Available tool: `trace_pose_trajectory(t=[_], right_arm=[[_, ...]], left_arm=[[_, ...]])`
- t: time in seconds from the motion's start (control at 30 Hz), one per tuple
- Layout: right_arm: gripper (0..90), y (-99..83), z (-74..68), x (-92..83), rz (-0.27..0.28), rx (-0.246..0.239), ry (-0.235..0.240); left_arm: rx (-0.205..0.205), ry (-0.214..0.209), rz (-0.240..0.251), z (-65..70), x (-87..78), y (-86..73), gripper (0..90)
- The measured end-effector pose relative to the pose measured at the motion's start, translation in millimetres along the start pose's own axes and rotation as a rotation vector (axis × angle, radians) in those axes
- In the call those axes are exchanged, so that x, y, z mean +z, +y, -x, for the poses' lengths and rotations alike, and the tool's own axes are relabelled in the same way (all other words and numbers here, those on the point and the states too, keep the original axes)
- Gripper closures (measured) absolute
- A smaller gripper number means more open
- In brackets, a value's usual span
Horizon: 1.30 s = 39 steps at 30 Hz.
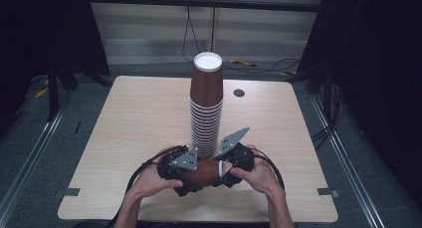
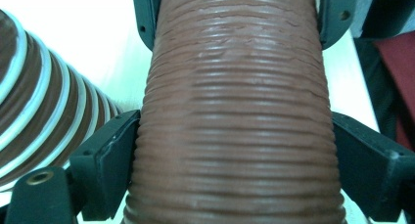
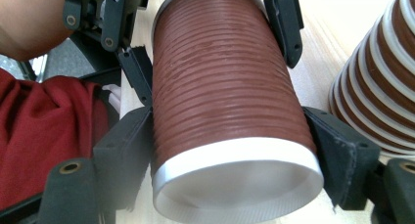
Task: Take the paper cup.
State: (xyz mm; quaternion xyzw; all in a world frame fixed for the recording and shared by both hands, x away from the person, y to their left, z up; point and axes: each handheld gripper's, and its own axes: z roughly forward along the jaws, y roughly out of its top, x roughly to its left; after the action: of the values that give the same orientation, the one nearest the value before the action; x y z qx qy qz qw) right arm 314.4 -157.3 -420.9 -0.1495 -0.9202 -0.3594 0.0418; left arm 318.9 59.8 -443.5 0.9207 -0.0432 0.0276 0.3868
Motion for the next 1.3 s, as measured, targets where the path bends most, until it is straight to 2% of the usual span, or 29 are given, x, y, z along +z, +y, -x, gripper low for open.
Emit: trace_pose_trajectory(t=[0.1, 0.23, 0.27, 0.3, 0.37, 0.4, 0.47, 0.57, 0.63, 0.77, 0.87, 0.97, 1.07, 1.17, 1.3], right_arm=[[23.4, -0.1, -0.7, -1.1, 0.008, 0.002, -0.001], [23.4, 0.2, -1.7, -3.2, 0.015, -0.004, -0.011], [23.3, 0.9, -2.8, -3.0, 0.014, -0.007, -0.023], [23.4, 1.5, -2.9, -2.2, 0.016, -0.016, -0.029], [23.3, 2.0, -2.7, -1.0, 0.019, -0.015, -0.024], [23.3, 2.2, -1.7, 1.2, 0.009, -0.011, -0.027], [23.3, 2.1, -1.0, 1.4, 0.006, -0.012, -0.026], [23.2, 0.1, 0.4, 0.3, 0.003, 0.003, -0.033], [23.2, -1.0, -0.6, -1.3, 0.002, 0.014, -0.059], [23.1, -6.3, 1.1, -5.0, 0.013, 0.050, -0.081], [22.9, -12.9, 2.7, -8.4, 0.044, 0.064, -0.106], [22.9, -19.3, 4.0, -13.6, 0.105, 0.089, -0.129], [22.9, -21.6, 4.9, -15.3, 0.132, 0.093, -0.128], [22.9, -25.7, 5.5, -16.8, 0.174, 0.098, -0.124], [22.9, -31.9, 5.7, -15.9, 0.212, 0.104, -0.129]], left_arm=[[-0.015, -0.002, 0.050, -0.5, -3.6, -1.3, 12.3], [-0.014, 0.028, 0.091, -0.8, -7.0, -0.6, 12.1], [-0.018, 0.016, 0.109, -0.8, -8.1, -0.3, 13.5], [-0.020, 0.013, 0.151, -1.5, -11.1, 0.7, 14.2], [-0.025, 0.011, 0.167, -1.3, -12.8, 1.3, 15.5], [-0.028, 0.034, 0.183, -0.7, -14.8, 2.0, 15.5], [-0.036, 0.049, 0.196, -0.5, -18.0, 2.0, 15.7], [-0.059, 0.075, 0.230, -1.5, -24.3, -1.7, 15.8], [-0.104, 0.082, 0.280, -3.6, -28.1, -7.6, 15.8], [-0.147, 0.106, 0.349, -3.4, -34.4, -17.5, 15.7], [-0.177, 0.109, 0.373, -2.0, -38.1, -22.8, 15.7], [-0.207, 0.145, 0.394, -0.1, -40.8, -27.9, 15.6], [-0.225, 0.143, 0.432, 1.8, -42.7, -34.1, 15.5], [-0.250, 0.182, 0.438, 4.4, -42.9, -39.2, 15.5], [-0.260, 0.195, 0.460, 7.3, -43.0, -45.0, 15.6]])
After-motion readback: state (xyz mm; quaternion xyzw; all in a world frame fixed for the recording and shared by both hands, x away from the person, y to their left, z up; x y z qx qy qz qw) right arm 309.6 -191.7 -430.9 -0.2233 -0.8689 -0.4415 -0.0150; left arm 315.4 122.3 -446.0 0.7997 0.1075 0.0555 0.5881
